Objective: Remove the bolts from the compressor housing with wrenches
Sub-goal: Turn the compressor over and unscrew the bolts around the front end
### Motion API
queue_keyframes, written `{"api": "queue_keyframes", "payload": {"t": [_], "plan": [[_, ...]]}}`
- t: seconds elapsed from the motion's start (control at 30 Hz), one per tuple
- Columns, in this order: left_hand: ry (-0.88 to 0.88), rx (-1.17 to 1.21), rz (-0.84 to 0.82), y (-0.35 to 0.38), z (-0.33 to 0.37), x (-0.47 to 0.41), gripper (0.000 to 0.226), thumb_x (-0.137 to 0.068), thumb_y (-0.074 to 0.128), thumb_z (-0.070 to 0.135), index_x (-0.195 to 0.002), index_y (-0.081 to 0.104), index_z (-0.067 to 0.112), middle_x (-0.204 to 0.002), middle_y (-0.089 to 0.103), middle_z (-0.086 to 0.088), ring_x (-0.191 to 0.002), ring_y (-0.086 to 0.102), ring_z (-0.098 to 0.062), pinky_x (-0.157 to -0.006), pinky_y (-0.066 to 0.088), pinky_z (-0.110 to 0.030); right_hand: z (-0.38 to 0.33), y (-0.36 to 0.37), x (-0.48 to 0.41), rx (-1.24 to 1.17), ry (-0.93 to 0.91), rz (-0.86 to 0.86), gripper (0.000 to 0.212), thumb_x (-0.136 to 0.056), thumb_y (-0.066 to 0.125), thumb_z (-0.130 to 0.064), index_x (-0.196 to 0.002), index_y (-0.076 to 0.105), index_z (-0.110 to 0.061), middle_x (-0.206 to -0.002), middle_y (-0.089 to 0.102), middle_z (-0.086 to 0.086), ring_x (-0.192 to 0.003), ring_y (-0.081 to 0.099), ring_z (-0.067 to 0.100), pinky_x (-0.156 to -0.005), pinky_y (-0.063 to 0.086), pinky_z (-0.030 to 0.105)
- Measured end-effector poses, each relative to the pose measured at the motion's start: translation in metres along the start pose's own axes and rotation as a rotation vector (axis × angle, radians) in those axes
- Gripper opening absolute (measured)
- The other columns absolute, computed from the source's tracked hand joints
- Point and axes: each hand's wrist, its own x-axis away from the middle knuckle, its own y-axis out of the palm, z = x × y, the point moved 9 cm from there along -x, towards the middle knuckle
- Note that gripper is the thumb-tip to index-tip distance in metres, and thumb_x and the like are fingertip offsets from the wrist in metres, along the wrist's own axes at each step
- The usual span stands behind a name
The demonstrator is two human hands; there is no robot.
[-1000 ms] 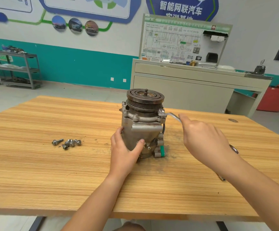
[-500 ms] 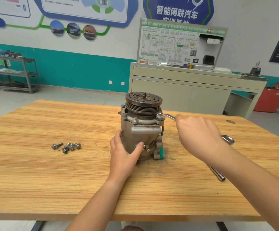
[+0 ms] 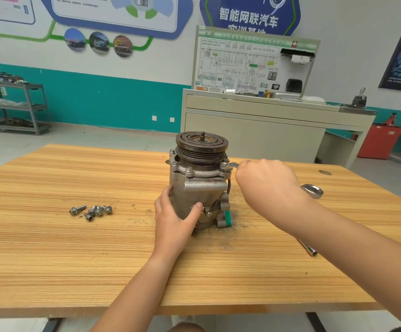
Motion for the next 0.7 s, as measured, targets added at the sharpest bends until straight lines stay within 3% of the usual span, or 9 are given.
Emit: {"api": "queue_keyframes", "payload": {"t": [0.1,0.2,0.33,0.43,0.57,0.7], "plan": [[0.001,0.003,0.0,0.0,0.0,0.0,0.079,-0.075,0.07,0.04,-0.141,0.03,0.024,-0.139,0.032,0.004,-0.124,0.037,-0.011,-0.095,0.032,-0.024,0.0,0.003,-0.002,0.031,-0.035,0.016,0.015,-0.089,0.046,-0.004,-0.1,0.053,-0.012,-0.06,0.029,-0.002,-0.06,0.039,0.019,-0.043,0.029,0.025],[-0.003,0.008,-0.006,0.0,0.0,-0.001,0.08,-0.075,0.071,0.04,-0.141,0.029,0.024,-0.139,0.032,0.005,-0.123,0.037,-0.009,-0.095,0.033,-0.024,0.009,0.011,-0.005,-0.009,-0.069,0.017,0.007,-0.093,0.036,-0.02,-0.093,0.039,-0.013,-0.064,0.04,-0.001,-0.053,0.033,0.018,-0.041,0.023,0.027],[-0.004,0.01,-0.005,0.0,0.001,-0.001,0.079,-0.076,0.071,0.039,-0.141,0.029,0.025,-0.138,0.032,0.006,-0.121,0.037,-0.008,-0.094,0.034,-0.024,0.025,0.025,-0.02,0.055,-0.079,-0.029,0.021,-0.09,0.035,-0.004,-0.109,0.042,-0.008,-0.062,0.037,-0.002,-0.052,0.038,0.015,-0.042,0.026,0.025],[-0.004,0.007,-0.008,-0.001,0.001,0.0,0.079,-0.076,0.071,0.039,-0.141,0.029,0.025,-0.136,0.032,0.007,-0.121,0.036,-0.007,-0.096,0.034,-0.024,0.026,0.028,-0.033,0.151,-0.062,-0.043,0.021,-0.09,0.041,-0.003,-0.11,0.045,-0.008,-0.064,0.037,-0.002,-0.065,0.046,0.019,-0.044,0.026,0.025],[-0.005,0.007,-0.006,-0.001,0.002,0.0,0.079,-0.076,0.071,0.038,-0.141,0.029,0.026,-0.135,0.032,0.008,-0.123,0.037,-0.009,-0.101,0.037,-0.029,0.03,0.033,-0.044,0.18,0.01,-0.005,0.02,-0.09,0.047,-0.003,-0.11,0.046,-0.007,-0.087,0.056,0.0,-0.079,0.056,0.02,-0.056,0.035,0.027],[-0.01,0.003,-0.004,0.0,0.001,0.0,0.079,-0.075,0.071,0.039,-0.141,0.028,0.026,-0.133,0.032,0.009,-0.124,0.037,-0.01,-0.104,0.038,-0.034,0.036,0.04,-0.066,0.136,0.032,0.09,0.023,-0.087,0.044,0.003,-0.107,0.048,-0.008,-0.1,0.064,0.002,-0.091,0.063,0.025,-0.059,0.034,0.029]]}}
